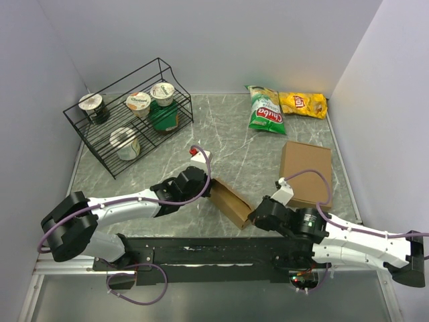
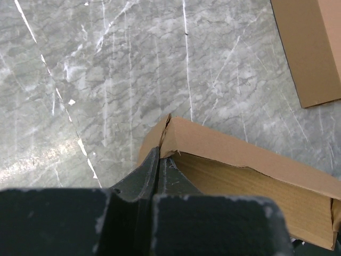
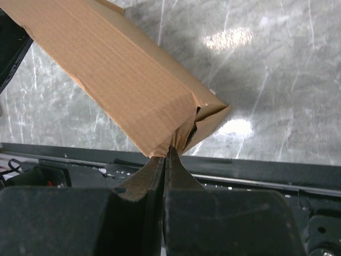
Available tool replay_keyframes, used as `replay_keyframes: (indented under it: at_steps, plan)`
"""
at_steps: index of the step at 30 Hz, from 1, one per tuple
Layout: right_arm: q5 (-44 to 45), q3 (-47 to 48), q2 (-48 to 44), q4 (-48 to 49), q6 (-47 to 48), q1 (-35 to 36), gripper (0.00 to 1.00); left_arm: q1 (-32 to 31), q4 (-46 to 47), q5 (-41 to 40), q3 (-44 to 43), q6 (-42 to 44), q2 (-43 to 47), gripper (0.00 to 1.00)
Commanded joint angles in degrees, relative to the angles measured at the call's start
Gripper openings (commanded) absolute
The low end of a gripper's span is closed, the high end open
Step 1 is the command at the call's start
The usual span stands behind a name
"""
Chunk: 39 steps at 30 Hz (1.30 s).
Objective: Fold the paper box
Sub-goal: Close the paper box at the center of the board.
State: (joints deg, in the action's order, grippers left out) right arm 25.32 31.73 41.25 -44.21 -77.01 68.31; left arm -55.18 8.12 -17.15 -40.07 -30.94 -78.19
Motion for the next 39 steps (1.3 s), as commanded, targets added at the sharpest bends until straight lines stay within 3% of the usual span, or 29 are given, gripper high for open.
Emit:
replay_keyframes:
  at_steps: [1, 20, 23, 27, 39]
  plan:
    - [-9.0, -3.9, 0.8, -19.0, -1.4, 1.4, 0.0, 0.6, -9.5, 0.3, 2.6, -0.7, -2.0, 0.01]
    - [-10.1, -4.7, 3.9, -18.5, 0.8, 2.4, 0.0, 2.0, -8.9, 1.2, 4.0, 0.1, -0.2, 0.01]
    - [-9.1, -4.3, 3.9, -18.9, 0.5, 2.4, 0.0, 2.6, -9.6, 2.1, 3.2, 1.8, 2.0, 0.07]
    - [-7.9, -3.8, 4.4, -19.2, 0.4, 2.5, 0.0, 3.1, -8.6, 4.7, 3.3, 3.6, 5.9, 0.27]
    - [-4.8, -1.1, 6.7, -19.4, 1.4, 2.9, 0.0, 3.7, -8.6, 9.7, 4.4, 6.5, 12.4, 0.49]
